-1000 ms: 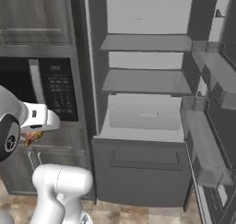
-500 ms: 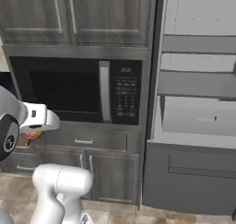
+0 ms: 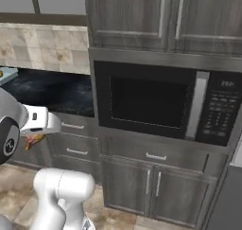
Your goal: Place one squash and one chicken drumstick in each tupperware on the nearby counter, to pack two identical lunches.
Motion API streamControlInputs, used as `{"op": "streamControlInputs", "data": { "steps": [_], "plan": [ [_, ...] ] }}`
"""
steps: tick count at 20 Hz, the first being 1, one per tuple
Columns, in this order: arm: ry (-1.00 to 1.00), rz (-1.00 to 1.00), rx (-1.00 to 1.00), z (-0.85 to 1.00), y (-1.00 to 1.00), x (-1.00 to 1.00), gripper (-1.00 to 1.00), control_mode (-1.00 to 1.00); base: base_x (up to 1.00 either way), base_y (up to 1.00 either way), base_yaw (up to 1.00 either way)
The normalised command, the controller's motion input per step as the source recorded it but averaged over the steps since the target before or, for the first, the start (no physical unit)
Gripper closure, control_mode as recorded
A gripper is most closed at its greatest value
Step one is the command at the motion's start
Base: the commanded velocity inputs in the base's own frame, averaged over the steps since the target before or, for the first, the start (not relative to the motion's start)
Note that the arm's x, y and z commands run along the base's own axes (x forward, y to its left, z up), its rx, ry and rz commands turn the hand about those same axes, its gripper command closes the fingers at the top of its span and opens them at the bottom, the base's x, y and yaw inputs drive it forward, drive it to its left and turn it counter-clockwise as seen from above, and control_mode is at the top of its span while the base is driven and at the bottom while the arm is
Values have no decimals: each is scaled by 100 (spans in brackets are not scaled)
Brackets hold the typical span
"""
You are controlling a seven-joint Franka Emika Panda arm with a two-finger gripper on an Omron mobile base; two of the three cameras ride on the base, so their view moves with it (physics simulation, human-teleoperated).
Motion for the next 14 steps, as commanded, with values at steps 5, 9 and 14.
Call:
{"op": "streamControlInputs", "data": {
  "steps": [5, 9, 14],
  "plan": [
    [0, 0, 0, 0, 0, 0, 100, 100, 29, 100, 35],
    [0, 0, 0, 0, 0, 0, 100, 100, 62, 100, 28],
    [0, 0, 0, 0, 0, 0, 100, 100, 95, 100, 14]
  ]
}}
